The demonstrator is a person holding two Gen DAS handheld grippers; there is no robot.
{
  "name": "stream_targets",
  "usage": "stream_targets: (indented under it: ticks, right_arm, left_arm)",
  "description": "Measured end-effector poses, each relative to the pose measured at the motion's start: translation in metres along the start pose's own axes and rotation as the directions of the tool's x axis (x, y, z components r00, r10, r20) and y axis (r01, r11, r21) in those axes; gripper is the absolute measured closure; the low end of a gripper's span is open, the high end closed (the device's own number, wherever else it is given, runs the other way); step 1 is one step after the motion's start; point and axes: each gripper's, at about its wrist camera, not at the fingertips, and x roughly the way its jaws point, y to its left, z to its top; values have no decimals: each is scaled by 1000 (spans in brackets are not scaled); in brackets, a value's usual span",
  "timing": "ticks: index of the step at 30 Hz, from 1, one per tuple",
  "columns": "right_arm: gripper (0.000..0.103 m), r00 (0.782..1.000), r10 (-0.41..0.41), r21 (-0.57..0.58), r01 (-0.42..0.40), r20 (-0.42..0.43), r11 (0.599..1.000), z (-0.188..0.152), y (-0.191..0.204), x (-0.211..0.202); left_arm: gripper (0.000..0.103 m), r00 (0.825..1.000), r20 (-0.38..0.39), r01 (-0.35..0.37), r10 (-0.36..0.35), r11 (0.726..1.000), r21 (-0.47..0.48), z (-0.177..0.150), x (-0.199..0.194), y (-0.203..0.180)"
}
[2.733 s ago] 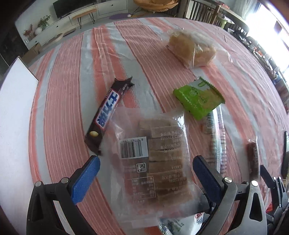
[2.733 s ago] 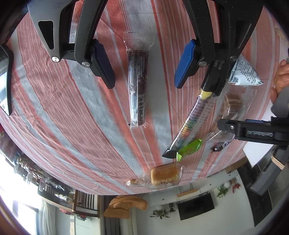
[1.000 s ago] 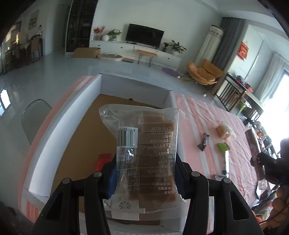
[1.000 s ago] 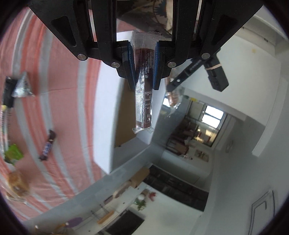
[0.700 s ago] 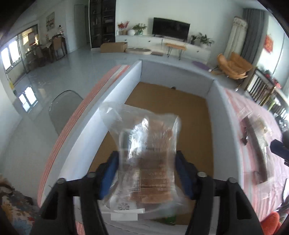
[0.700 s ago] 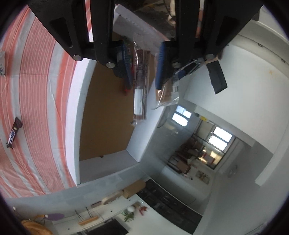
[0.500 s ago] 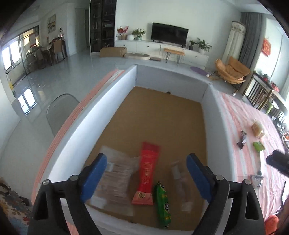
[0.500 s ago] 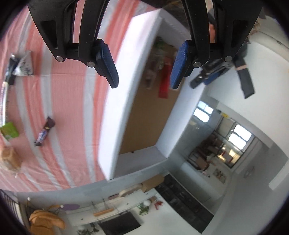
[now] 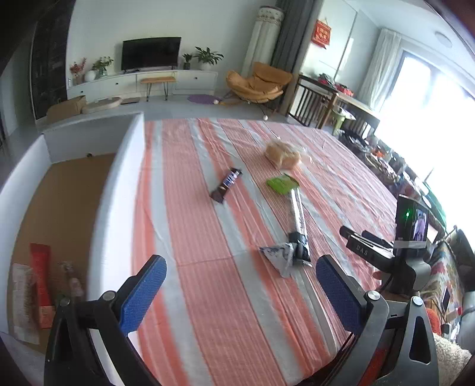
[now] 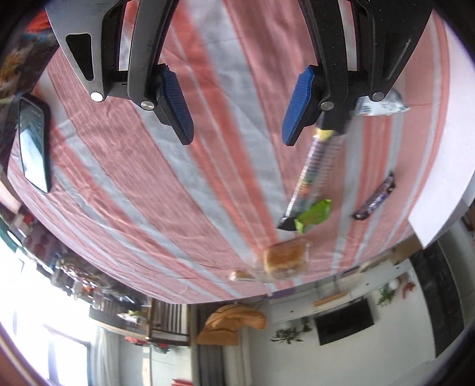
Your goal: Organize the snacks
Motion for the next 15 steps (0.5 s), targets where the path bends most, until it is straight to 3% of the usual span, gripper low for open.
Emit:
stream_targets:
  ticks: [4, 9, 15]
  right_arm:
    - [38, 1000, 15, 63, -15, -12, 998, -4, -16, 9]
    - [35, 999, -16, 76, 18, -28, 997, -9, -23, 17]
    - [35, 997, -10, 132, 20, -72, 991, -13, -36, 35]
  left_arm:
    - [3, 998, -52, -35, 36, 999, 19, -15, 54, -22]
    - [3, 989, -86, -116, 119, 993, 32, -30, 105, -18]
    - [3, 982, -100, -156, 158, 987, 32, -32, 133, -2]
